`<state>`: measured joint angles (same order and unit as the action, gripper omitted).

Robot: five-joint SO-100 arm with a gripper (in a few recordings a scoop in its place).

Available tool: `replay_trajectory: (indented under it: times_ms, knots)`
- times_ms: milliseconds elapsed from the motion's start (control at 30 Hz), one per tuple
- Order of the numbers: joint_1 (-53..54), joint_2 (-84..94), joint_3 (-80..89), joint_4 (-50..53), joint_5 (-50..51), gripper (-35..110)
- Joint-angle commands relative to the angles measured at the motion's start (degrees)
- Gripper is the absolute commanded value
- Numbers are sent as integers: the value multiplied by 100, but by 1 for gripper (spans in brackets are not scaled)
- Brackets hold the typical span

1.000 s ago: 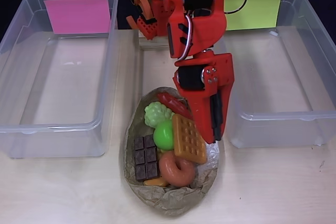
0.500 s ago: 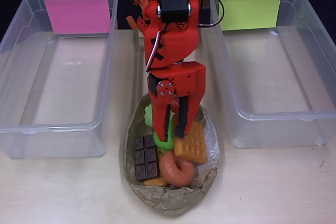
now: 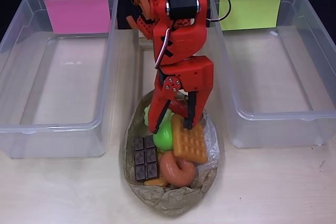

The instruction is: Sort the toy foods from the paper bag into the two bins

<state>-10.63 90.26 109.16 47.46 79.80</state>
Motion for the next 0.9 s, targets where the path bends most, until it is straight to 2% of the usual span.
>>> replay_trajectory:
  times_ms: [0, 667, 867]
  knots:
    - [-202, 0, -316, 123, 211, 29]
    - [-246, -1274, -1318, 9, -158, 28]
    - [-246, -1494, -1547, 105, -167, 14]
